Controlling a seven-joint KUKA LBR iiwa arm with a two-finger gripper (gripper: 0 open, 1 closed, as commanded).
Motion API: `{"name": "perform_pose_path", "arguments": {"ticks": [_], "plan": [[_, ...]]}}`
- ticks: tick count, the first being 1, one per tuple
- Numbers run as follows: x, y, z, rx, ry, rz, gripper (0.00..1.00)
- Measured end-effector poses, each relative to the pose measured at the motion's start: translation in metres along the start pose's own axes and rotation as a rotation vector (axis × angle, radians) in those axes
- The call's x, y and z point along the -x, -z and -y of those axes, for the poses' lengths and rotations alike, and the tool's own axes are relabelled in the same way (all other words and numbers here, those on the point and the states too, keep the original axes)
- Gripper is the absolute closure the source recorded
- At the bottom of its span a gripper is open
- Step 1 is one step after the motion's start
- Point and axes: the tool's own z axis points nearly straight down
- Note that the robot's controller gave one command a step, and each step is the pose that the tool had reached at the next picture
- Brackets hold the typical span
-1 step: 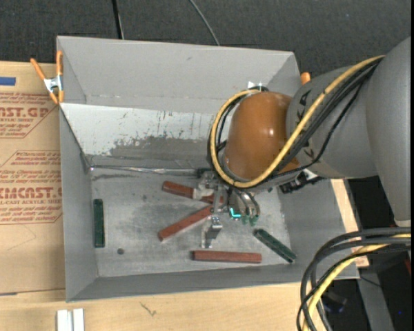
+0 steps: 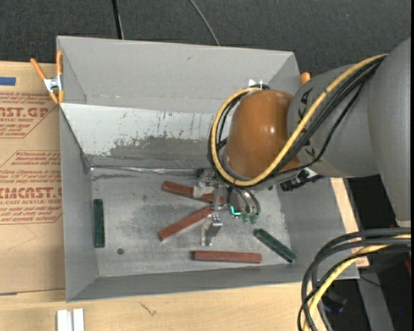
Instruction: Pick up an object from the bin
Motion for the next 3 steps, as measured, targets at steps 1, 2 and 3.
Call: {"name": "perform_pose_path", "arguments": {"ticks": [1,2,3], "plan": [[-0.009,-0.055,-0.022,0.000,0.188,0.014,1.00],[-0.009,-0.055,-0.022,0.000,0.188,0.014,1.00],[-0.002,0.123,-0.020,-0.001,0.238,0.008,1.00]]}}
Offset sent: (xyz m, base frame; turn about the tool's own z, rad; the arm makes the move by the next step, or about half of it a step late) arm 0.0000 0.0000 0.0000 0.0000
